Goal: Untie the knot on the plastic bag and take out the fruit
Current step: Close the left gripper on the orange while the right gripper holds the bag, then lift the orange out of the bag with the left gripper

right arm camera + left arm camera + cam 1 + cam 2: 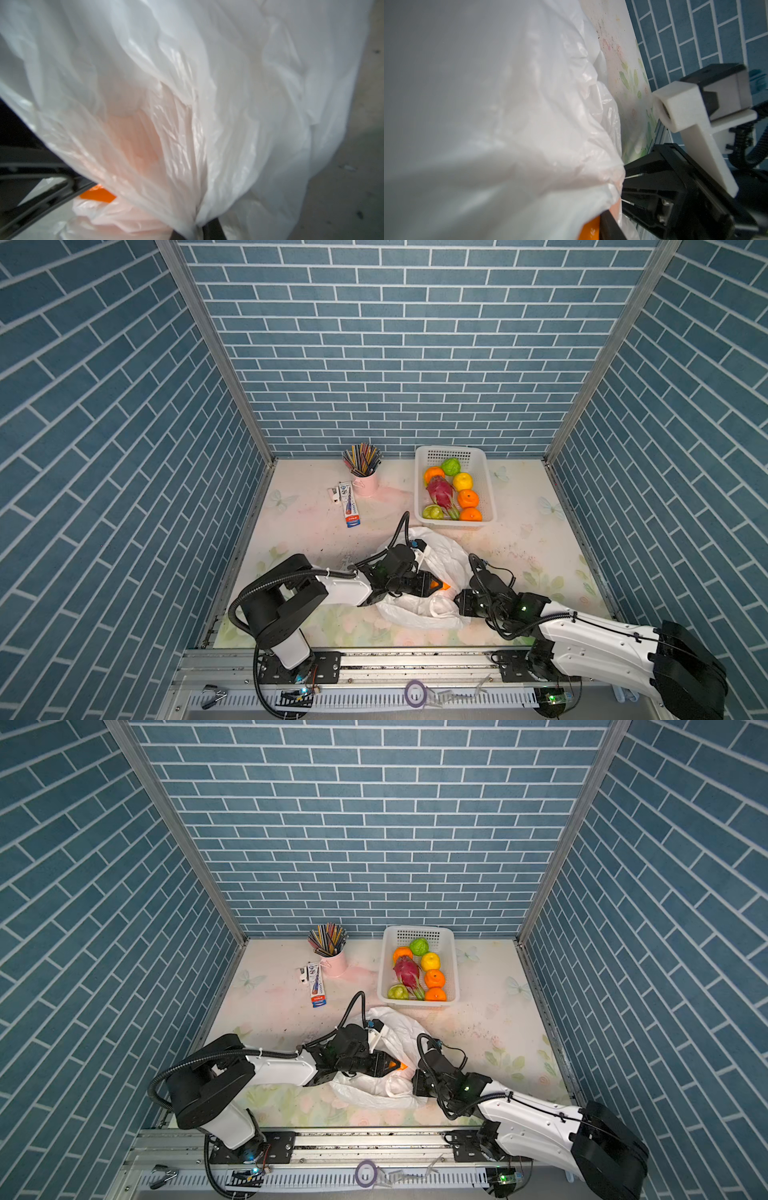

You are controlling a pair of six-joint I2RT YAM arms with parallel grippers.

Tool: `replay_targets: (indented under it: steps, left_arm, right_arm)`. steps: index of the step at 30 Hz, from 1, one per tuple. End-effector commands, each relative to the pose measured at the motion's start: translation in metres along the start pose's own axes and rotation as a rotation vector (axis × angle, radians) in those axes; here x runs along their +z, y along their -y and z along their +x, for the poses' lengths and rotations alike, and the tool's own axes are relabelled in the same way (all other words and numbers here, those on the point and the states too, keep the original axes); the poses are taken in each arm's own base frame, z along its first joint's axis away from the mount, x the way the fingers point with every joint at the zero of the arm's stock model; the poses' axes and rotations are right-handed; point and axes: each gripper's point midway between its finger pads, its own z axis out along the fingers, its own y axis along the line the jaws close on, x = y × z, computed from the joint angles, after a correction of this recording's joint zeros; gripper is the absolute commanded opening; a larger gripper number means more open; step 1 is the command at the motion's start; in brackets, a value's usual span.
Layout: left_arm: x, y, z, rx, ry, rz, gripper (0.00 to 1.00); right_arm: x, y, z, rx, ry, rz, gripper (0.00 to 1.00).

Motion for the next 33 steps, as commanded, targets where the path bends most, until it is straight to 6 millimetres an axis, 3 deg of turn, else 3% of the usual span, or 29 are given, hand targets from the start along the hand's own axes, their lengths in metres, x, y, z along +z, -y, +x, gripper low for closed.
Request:
replay_targets:
  steps: [1,10,18,25,29,33]
  left_arm:
    - [-0.01,0.012,-0.011,0.046,0.029,0.011,0.34]
    - [-0.036,0.021,-0.012,0.186,0.05,-0.016,0.31]
    - [-0.066,0.029,-0.029,0.384,0.142,-0.081,0.3]
    - [-0.095,0.067,-0.043,0.511,0.292,0.049,0.27]
    - [-0.106,0.078,-0.055,0.485,0.364,0.072,0.25]
    - [-0.114,0.079,-0.073,0.349,0.416,0.072,0.22]
  right_arm:
    - [-0.004,0.003,-0.009,0.048,0.033,0.043,0.15]
    - [-0.008,0.013,-0.021,0.1,0.074,0.102,0.16]
    - [-0.004,0.023,-0.014,0.113,0.039,0.144,0.15]
    - [-0.008,0.011,-0.021,0.093,0.052,0.105,0.2]
    - [-0.014,0.0,-0.03,0.064,0.078,0.068,0.27]
    - [-0.025,-0.01,-0.04,0.031,0.121,0.031,0.28]
